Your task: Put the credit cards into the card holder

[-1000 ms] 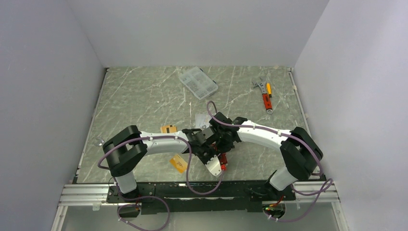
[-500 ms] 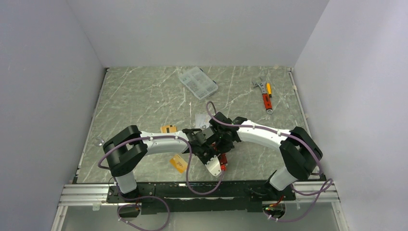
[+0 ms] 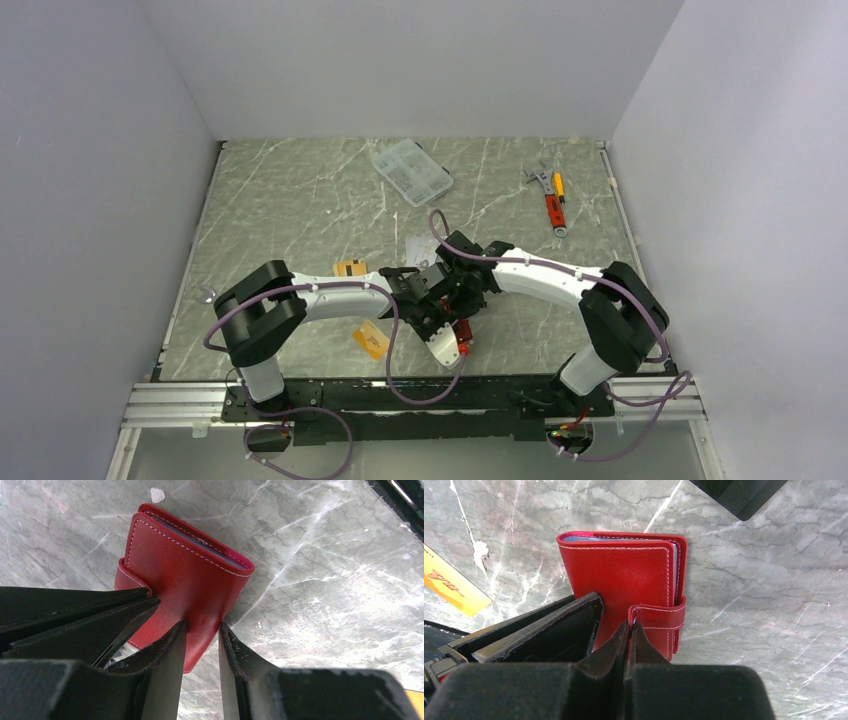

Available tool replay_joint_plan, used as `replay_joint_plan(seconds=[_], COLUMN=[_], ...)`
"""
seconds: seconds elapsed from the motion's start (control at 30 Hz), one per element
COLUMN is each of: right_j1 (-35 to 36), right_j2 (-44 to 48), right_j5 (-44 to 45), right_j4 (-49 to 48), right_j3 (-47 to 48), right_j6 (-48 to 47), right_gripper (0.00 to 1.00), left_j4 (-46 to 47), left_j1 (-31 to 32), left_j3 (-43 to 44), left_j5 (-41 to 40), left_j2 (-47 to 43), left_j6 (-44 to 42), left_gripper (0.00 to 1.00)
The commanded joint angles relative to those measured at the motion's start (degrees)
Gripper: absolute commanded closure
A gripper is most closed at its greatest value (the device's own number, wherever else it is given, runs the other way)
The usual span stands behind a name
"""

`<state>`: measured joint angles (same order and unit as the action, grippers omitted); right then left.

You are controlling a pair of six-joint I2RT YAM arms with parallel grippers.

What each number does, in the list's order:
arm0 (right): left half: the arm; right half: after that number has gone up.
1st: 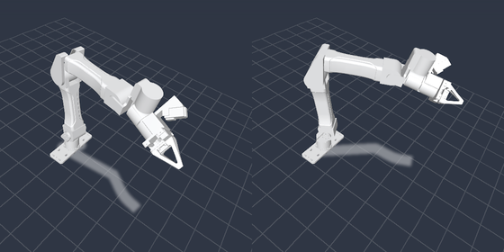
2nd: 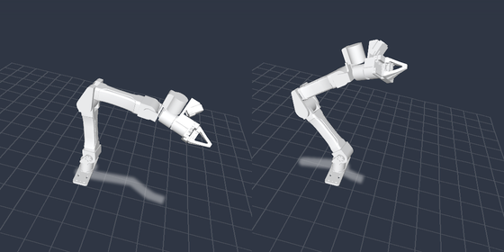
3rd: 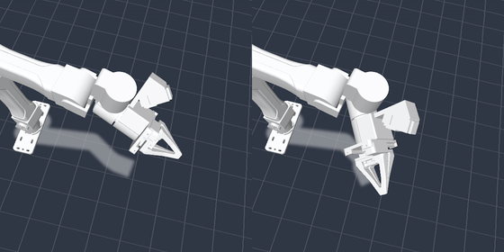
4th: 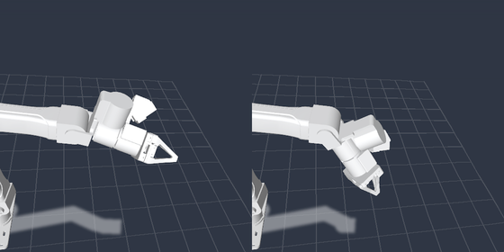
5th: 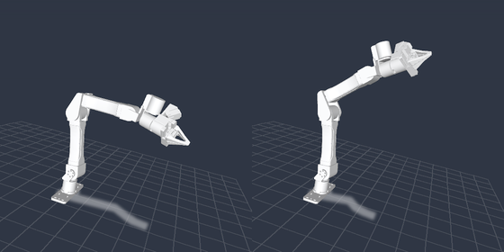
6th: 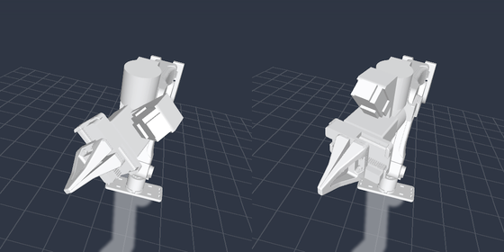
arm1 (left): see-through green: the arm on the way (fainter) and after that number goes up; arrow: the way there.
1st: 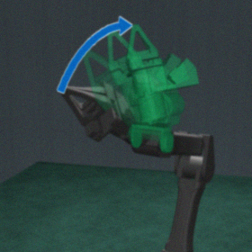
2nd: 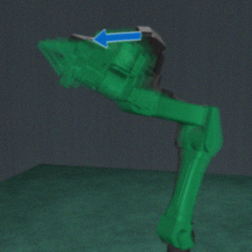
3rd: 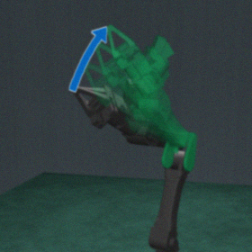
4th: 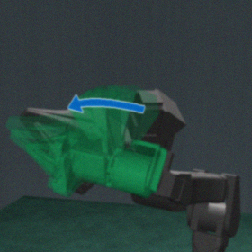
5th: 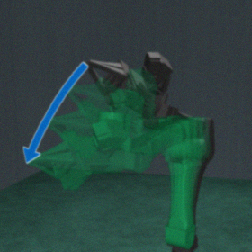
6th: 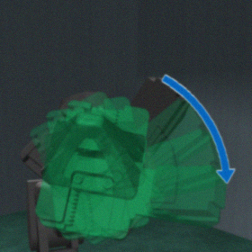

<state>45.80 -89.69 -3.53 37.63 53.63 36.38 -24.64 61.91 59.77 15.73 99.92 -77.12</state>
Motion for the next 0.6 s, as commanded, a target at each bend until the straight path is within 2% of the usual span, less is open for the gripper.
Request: replay_joint_plan(seconds=[0.0,0.57], right_j1=[-0.83,-1.0], right_j2=[0.67,-1.38], right_j5=[-3.33,-1.14], right_j4=[-2.37,-4.18], right_j3=[2.12,0.86], right_j6=[0.47,1.45], right_gripper=[1.0,1.0], left_j4=[0.34,0.39], left_j1=[-0.55,-0.56], left_j3=[0.26,-0.19], left_j5=[-0.41,-0.78], left_j2=[0.47,0.33], left_j6=[-0.05,-0.23], left_gripper=[0.66,0.67])
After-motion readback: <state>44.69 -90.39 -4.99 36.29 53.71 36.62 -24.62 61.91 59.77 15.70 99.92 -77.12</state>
